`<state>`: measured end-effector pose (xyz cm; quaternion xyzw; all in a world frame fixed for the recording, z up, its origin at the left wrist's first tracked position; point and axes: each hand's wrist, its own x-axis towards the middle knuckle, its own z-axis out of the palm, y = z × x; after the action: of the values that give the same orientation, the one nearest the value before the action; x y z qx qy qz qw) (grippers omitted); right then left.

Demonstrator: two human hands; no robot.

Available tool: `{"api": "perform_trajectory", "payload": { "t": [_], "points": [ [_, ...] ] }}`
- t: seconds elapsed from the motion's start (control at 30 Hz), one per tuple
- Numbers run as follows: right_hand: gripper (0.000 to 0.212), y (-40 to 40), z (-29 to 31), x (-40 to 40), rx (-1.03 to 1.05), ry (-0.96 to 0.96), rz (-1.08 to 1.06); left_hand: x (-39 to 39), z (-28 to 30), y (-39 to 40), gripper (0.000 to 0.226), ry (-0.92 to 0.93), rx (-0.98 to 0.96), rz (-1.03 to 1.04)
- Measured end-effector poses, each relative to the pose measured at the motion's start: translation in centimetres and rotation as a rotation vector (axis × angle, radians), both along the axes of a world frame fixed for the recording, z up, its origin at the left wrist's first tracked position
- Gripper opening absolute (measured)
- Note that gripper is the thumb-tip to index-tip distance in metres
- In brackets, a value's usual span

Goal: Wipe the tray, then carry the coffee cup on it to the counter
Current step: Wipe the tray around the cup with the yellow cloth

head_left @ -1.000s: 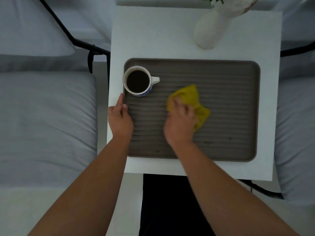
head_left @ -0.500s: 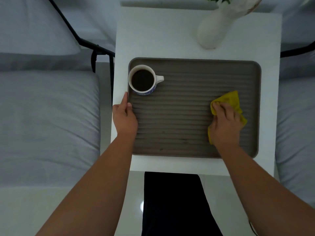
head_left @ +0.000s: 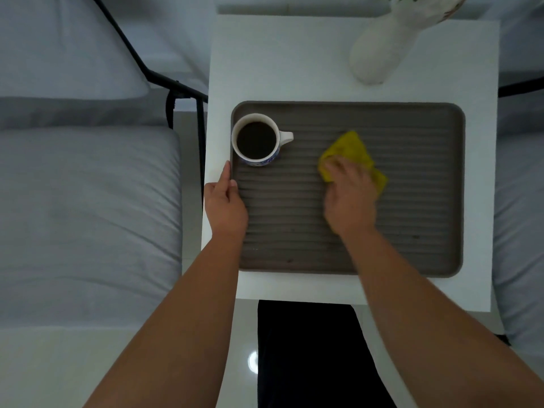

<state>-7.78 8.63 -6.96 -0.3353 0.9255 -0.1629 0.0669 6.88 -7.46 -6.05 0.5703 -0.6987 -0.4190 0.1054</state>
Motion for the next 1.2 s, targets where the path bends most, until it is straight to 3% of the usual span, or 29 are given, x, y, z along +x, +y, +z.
{"api": "perform_trajectory", "payload": {
  "t": [0.1, 0.2, 0.27, 0.37, 0.5, 0.67, 0.83, 1.07, 1.2],
  "points": [
    [0.048, 4.4, 0.1, -2.6, 0.025, 0.068, -0.201, -0.1, -0.1, 0.1, 0.042, 0.011, 0.008, 0.009],
    [0.047, 2.8, 0.4, -2.0, 0.059, 0.068, -0.369, 0.0, -0.2, 0.1, 0.042, 0.014, 0.011, 0.013],
    [0.052, -0.2, 0.6, -0.1, 0.050, 0.030, -0.300, 0.0, -0.2, 0.2, 0.042, 0.010, 0.005, 0.014],
    [0.060, -4.7, 0.8, 4.3, 0.078, -0.043, -0.030, 0.0, -0.3, 0.1, 0.042, 0.000, -0.001, 0.004],
    [0.057, -7.0, 1.5, 5.9, 0.121, -0.013, 0.139, 0.1, -0.2, 0.1, 0.042, 0.005, -0.006, -0.009],
    [0.042, -1.1, 1.0, 0.6, 0.115, 0.052, -0.005, -0.1, 0.1, 0.2, 0.041, 0.002, -0.004, 0.019],
    [0.042, 1.8, 1.3, -1.7, 0.104, 0.058, -0.135, -0.1, 0.0, 0.2, 0.042, 0.005, 0.001, 0.009],
    [0.046, -6.3, 1.4, 2.4, 0.132, -0.079, 0.137, 0.2, -0.2, 0.2, 0.042, 0.005, -0.001, 0.002],
    [0.047, -4.4, 1.1, 0.7, 0.068, 0.013, 0.076, 0.1, -0.1, 0.3, 0.042, 0.011, -0.008, 0.017]
  ]
}}
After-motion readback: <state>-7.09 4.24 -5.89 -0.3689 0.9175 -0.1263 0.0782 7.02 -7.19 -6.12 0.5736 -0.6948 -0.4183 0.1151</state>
